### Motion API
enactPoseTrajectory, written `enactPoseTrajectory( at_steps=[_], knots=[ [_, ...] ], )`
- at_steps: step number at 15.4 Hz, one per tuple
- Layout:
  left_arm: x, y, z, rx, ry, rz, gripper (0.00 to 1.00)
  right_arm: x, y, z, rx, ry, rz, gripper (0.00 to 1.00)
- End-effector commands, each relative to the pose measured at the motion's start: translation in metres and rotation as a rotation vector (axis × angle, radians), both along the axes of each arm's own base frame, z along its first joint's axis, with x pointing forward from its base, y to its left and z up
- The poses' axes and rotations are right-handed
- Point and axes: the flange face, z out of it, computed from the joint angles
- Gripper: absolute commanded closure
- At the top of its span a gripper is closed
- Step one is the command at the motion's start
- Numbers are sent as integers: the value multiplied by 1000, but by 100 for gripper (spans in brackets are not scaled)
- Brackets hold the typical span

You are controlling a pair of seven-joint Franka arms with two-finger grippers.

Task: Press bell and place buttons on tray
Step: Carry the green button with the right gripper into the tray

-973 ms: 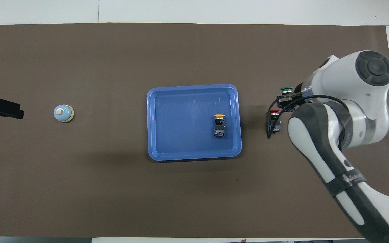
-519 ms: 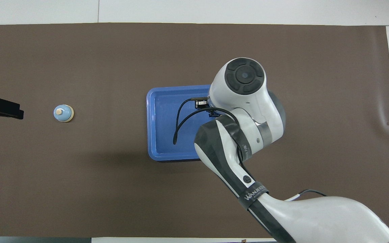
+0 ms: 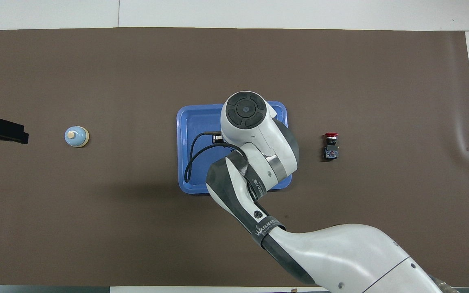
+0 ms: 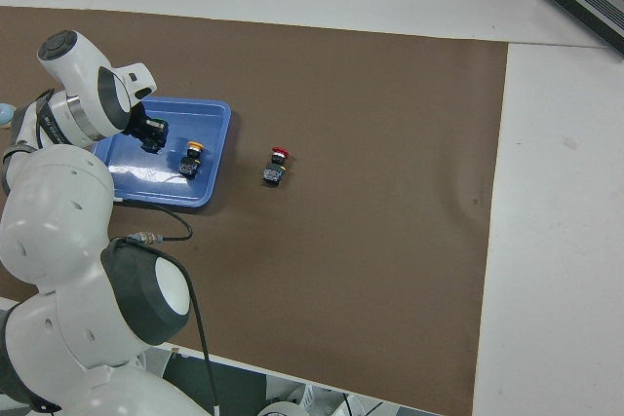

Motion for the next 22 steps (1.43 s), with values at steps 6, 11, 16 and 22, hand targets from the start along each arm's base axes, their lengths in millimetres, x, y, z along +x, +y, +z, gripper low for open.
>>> enactPoseTrajectory(
  at_steps=[6,11,16,22],
  knots=[
    [-4,0,1,17,2,8,0,-30,-8,-29,3,-6,-10,61],
    [-4,0,1,17,2,8,0,-26,-4,-6,-18,2,11,0],
    [-4,0,1,17,2,8,0,11,-126,61,-7,-32,-13,0],
    [-4,0,1,17,2,8,0,8,-255,29,-23,13,-153,0]
  ],
)
